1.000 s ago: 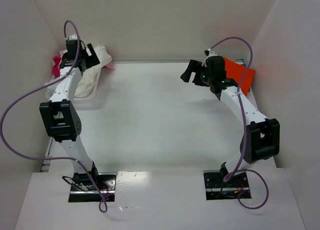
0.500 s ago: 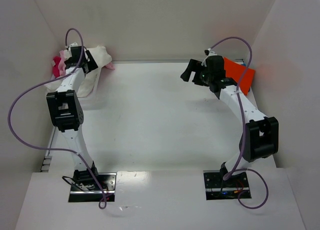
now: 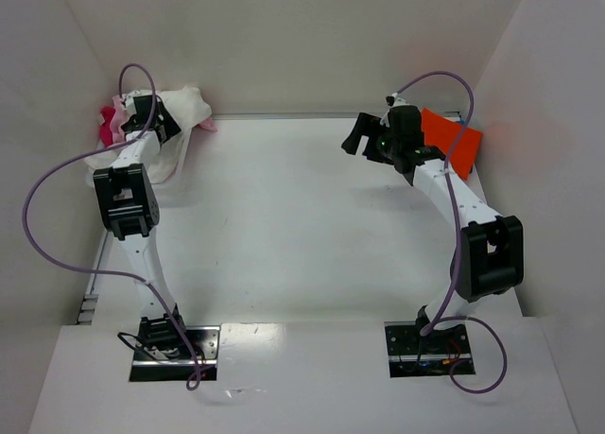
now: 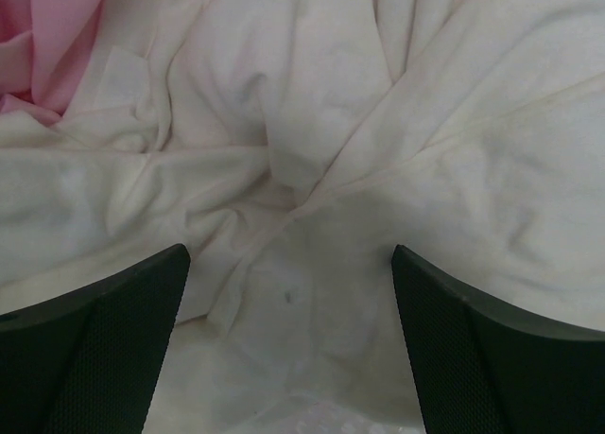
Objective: Fold and stack the t-shirts
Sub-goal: Grab crumpled tshirt from bin with the left arm
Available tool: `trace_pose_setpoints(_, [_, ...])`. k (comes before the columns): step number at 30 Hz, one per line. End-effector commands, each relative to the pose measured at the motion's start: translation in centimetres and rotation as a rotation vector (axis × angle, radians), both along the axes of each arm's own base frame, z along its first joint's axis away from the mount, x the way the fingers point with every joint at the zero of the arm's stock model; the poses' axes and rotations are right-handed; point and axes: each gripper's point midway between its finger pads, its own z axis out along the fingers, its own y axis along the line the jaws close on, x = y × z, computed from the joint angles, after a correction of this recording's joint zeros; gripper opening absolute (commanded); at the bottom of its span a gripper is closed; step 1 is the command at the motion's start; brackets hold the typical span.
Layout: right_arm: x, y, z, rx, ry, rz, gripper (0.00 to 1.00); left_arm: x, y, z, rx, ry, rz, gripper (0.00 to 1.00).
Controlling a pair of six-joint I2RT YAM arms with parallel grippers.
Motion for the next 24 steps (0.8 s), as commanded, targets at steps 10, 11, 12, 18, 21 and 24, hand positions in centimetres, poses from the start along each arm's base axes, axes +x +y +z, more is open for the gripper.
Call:
trace_pose_setpoints(10, [0.8,-0.3,2.3,0.012,-0.054,-0.036,0.99,0.5,2.1,-0.4,0.001,-0.031,0.033,0.29])
trace_pose_setpoints(11, [0.5,-0.3,2.2,0.012,-0.054,-0.036,0.99,0.5,2.0,-0.1,0.003,-0.034,0.025,0.21])
trace_pose_setpoints(12, [0.3,-0.4,2.5,0.013,-0.061,-0.036,0.99,0.5,2.2,0.1,0.009,-0.034,0.023,0.11])
trace_pose_setpoints(18, [-0.2,-0.6,3.3,0.024,-0.087,-0.048,0.99,0.4,2.2,4.9,0.038,-0.101,-0.017,0.00])
trace_pose_setpoints(21, [-0.4,-0.7,3.3,0.025,-0.092,-0.048,0.99,0.1,1.9,7.6,0.054,-0.131,-0.040,0.00])
trace_pose_setpoints(24, [-0.7,-0.6,3.9,0.032,-0.108,-0.043,0.99,-0.7,0.8,13.0,0.062,-0.210,-0.093,0.00])
